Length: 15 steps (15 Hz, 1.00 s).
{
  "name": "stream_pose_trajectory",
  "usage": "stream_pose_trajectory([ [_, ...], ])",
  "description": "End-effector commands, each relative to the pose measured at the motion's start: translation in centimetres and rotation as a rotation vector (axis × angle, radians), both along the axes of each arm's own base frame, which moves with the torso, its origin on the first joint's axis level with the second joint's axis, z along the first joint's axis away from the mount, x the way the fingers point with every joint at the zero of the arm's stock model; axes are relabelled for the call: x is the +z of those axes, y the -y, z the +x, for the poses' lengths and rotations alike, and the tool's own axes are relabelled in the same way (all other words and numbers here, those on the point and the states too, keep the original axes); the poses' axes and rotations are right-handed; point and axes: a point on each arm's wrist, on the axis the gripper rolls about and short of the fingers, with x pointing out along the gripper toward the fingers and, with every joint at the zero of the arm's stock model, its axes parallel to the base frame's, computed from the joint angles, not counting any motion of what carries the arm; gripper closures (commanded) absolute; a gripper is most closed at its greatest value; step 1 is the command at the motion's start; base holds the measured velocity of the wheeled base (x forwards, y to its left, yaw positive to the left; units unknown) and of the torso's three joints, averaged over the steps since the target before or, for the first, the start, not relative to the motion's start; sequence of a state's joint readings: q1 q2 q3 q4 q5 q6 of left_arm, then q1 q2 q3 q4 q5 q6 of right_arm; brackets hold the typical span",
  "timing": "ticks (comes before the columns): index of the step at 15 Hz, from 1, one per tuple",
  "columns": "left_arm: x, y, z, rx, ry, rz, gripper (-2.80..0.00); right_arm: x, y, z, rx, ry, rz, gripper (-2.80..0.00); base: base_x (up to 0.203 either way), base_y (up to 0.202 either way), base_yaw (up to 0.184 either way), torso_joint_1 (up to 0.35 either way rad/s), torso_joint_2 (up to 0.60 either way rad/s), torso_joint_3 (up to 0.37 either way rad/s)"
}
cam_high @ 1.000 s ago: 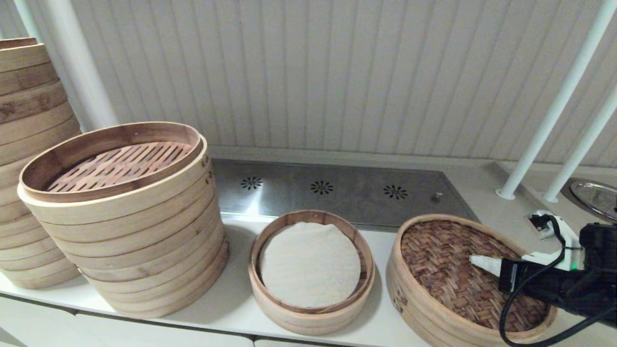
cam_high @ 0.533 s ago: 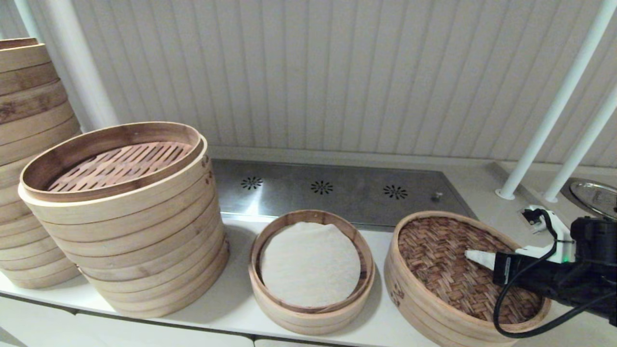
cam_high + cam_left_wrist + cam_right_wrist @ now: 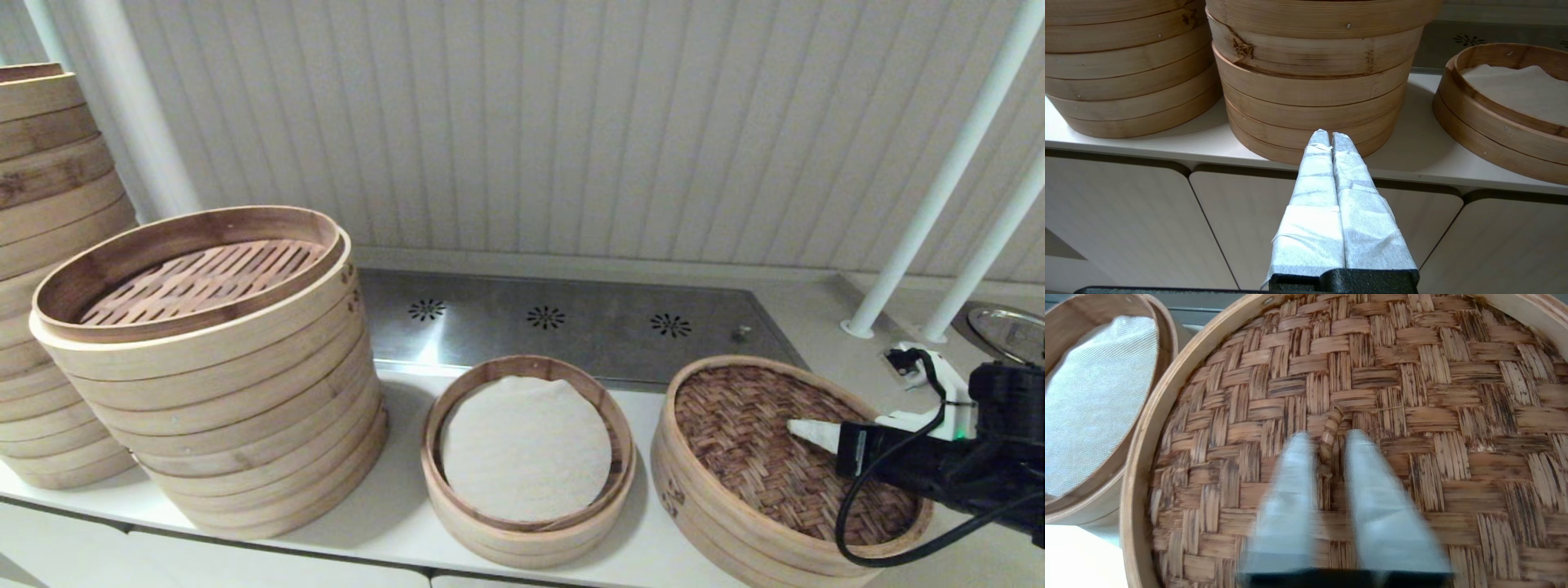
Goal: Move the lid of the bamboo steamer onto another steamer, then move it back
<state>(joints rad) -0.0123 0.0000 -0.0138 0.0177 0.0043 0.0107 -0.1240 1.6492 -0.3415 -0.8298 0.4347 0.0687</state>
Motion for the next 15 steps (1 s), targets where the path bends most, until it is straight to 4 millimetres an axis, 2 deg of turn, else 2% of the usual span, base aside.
stream_pose_trajectory([
  [1,0.0,0.0,0.0,0.000,-0.001,0.000,0.00,0.6,0.0,-0.2,0.004,0.027,0.001,-2.80,0.000,0.000,0.000,0.000,0.00,0.000],
  [6,0.0,0.0,0.0,0.000,-0.002,0.000,0.00,2.4,-0.2,-1.1,0.004,0.102,-0.002,-2.80,0.000,0.000,0.000,0.000,0.00,0.000],
  [9,0.0,0.0,0.0,0.000,-0.002,0.000,0.00,5.2,-0.4,-3.6,-0.007,0.224,-0.018,-2.80,0.000,0.000,0.000,0.000,0.00,0.000],
  [10,0.0,0.0,0.0,0.000,-0.002,0.000,0.00,6.2,-0.3,-4.9,-0.023,0.264,-0.026,0.00,0.000,0.000,0.000,0.000,0.00,0.000],
  [13,0.0,0.0,0.0,0.000,-0.001,0.000,0.00,9.0,-0.4,-9.3,-0.063,0.343,-0.045,0.00,0.000,0.000,0.000,0.000,0.00,0.000],
  [15,0.0,0.0,0.0,0.000,-0.002,0.000,0.00,10.2,-0.9,-12.2,-0.070,0.341,-0.046,0.00,0.000,0.000,0.000,0.000,0.00,0.000],
])
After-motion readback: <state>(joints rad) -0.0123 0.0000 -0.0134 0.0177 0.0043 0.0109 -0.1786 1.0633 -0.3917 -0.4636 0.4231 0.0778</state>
